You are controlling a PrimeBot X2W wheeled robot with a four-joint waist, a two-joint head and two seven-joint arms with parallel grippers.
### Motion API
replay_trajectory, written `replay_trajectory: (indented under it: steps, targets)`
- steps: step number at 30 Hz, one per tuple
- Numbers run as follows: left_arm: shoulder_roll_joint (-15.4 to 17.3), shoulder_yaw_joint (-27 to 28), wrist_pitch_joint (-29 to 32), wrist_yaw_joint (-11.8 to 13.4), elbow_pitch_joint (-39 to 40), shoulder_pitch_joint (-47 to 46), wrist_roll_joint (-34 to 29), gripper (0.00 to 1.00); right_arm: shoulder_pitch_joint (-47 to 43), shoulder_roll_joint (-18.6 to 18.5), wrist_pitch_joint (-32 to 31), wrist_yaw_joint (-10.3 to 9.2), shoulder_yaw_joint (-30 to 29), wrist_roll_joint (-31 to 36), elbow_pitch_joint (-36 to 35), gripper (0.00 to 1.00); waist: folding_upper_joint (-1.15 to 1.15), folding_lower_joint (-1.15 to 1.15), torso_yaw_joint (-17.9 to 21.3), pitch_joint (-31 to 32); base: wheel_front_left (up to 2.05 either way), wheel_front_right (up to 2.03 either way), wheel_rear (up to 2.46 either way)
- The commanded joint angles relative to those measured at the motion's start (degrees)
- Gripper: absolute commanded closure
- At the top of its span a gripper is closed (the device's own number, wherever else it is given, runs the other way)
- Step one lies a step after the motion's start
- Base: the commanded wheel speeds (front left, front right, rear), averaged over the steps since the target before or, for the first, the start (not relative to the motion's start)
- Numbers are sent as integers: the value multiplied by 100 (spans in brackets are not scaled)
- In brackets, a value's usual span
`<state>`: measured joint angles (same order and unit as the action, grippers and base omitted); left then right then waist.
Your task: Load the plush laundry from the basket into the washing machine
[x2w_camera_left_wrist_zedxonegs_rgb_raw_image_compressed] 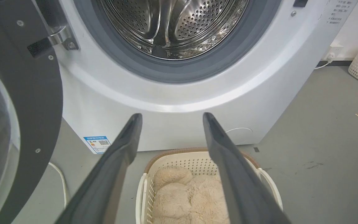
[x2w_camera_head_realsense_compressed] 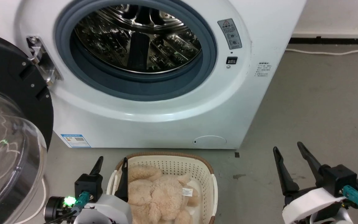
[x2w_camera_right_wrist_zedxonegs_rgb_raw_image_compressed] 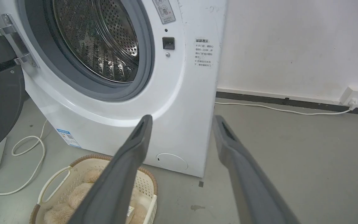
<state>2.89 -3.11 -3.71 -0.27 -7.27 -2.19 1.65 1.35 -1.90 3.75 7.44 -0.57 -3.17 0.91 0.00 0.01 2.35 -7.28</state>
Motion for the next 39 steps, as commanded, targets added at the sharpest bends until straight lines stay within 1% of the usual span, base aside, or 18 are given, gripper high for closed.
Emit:
replay_trajectory:
  steps: [1, 13, 25, 32, 39]
  targets:
    - [4, -59, -83, -55, -167, -153, 10, 0, 131, -5, 78, 1, 0, -49, 8, 0, 0, 0, 44, -108, 0, 0, 0]
    - [5, -271, -214, -150, -969, -540, 19, 0, 301, -6, 209, 2, 16, -171, 31, 0, 0, 0, 176, -531, 0, 0, 0]
    - [36, -408, -358, -223, -1977, -965, 96, 0, 437, -7, 353, 2, 37, -297, 94, 0, 0, 0, 329, -870, 0, 0, 0]
    - [65, -488, -442, -285, -2302, -1197, 153, 0, 521, -8, 437, 2, 97, -348, 115, 0, 0, 0, 406, -1086, 0, 0, 0]
    - [115, -611, -526, -320, -2808, -1440, 161, 0, 624, -9, 521, 3, 130, -453, 126, 0, 0, 0, 520, -1327, 0, 0, 0]
